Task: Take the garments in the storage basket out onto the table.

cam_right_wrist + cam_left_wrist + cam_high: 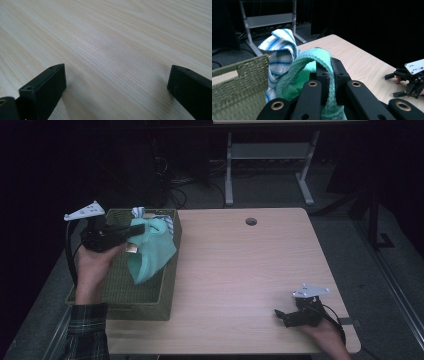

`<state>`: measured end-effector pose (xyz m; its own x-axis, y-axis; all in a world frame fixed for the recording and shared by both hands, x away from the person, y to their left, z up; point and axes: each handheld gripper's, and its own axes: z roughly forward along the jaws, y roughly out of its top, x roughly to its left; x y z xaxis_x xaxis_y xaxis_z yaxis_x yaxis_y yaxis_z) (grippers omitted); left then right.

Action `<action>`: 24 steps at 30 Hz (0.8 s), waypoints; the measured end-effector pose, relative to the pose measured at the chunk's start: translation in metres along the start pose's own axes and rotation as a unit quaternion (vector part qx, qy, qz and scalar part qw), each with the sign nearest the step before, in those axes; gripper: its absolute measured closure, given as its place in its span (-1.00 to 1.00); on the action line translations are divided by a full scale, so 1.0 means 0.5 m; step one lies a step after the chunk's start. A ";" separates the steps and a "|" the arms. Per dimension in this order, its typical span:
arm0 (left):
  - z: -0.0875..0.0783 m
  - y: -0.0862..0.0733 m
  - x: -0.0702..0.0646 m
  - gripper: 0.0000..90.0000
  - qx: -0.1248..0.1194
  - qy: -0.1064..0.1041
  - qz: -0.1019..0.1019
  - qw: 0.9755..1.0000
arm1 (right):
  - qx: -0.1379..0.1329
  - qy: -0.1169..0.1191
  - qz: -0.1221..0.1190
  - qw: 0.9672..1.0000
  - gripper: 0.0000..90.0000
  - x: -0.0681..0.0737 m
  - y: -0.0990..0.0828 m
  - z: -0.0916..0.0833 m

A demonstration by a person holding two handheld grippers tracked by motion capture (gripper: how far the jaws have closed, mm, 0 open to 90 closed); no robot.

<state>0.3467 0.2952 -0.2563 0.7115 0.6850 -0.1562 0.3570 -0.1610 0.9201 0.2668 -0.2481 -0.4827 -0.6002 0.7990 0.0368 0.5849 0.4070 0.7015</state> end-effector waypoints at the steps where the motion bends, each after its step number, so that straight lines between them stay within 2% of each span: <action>1: 0.002 0.007 -0.006 0.90 -0.004 -0.003 0.000 1.000 | 0.000 0.000 0.001 1.000 -0.97 0.000 0.000 0.000; 4: 0.004 0.013 -0.011 0.90 -0.007 -0.004 0.004 1.000 | 0.000 0.000 0.001 1.000 -0.97 0.000 0.000 0.000; 10: 0.014 0.030 -0.029 0.90 -0.021 -0.034 0.002 0.999 | 0.000 0.000 0.001 1.000 -0.97 0.000 0.000 0.000; 24: 0.054 0.063 -0.082 0.90 -0.020 -0.064 0.028 0.997 | 0.000 0.000 0.001 1.000 -0.97 0.000 0.000 0.000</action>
<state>0.3452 0.2430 -0.2307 0.8022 0.5786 -0.1471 0.2925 -0.1662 0.9417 0.2667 -0.2480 -0.4826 -0.5995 0.7995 0.0386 0.5865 0.4059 0.7009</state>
